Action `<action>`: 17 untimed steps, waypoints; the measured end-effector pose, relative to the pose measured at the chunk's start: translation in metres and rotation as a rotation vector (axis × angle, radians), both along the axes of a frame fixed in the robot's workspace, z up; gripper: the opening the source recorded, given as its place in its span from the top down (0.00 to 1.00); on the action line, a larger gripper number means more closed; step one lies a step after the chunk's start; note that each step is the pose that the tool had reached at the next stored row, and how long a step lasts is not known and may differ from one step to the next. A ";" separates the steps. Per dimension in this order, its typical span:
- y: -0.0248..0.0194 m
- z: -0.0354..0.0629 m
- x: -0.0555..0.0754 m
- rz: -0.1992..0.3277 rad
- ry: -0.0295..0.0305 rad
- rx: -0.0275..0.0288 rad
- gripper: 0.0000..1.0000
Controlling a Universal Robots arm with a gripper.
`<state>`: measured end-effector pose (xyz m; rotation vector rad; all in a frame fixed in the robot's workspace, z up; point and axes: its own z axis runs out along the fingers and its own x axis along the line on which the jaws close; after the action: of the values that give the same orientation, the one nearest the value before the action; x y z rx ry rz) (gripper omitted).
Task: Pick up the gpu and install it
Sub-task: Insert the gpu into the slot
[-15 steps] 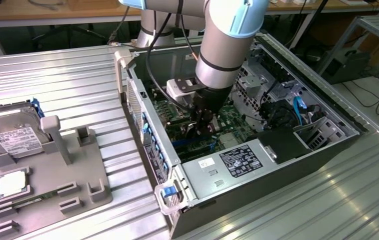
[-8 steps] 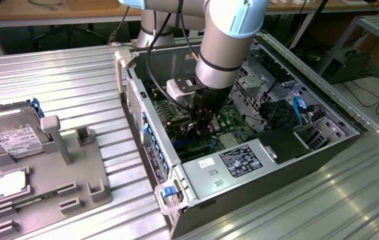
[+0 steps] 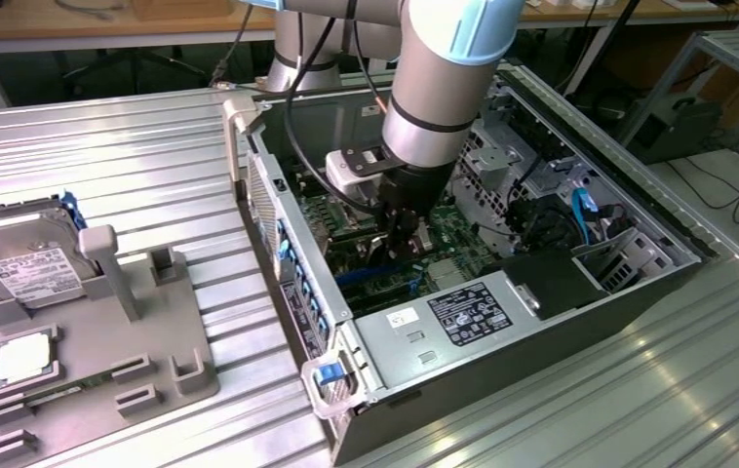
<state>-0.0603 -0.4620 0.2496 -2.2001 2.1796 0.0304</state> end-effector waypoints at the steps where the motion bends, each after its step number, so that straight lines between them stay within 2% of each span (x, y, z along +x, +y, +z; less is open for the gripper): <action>1: 0.0000 0.0000 0.000 0.000 0.0000 -0.0001 0.71; 4: 0.0000 0.0001 0.000 0.000 -0.0003 -0.0002 0.71; 5: 0.0000 0.0001 0.000 0.000 -0.0022 -0.0002 0.71; 13: 0.0006 0.0003 0.000 0.002 -0.0303 -0.0031 0.71; 17: 0.0006 0.0018 -0.001 0.002 -0.0415 -0.0037 0.71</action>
<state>-0.0616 -0.4614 0.2514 -2.1849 2.1573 -0.0190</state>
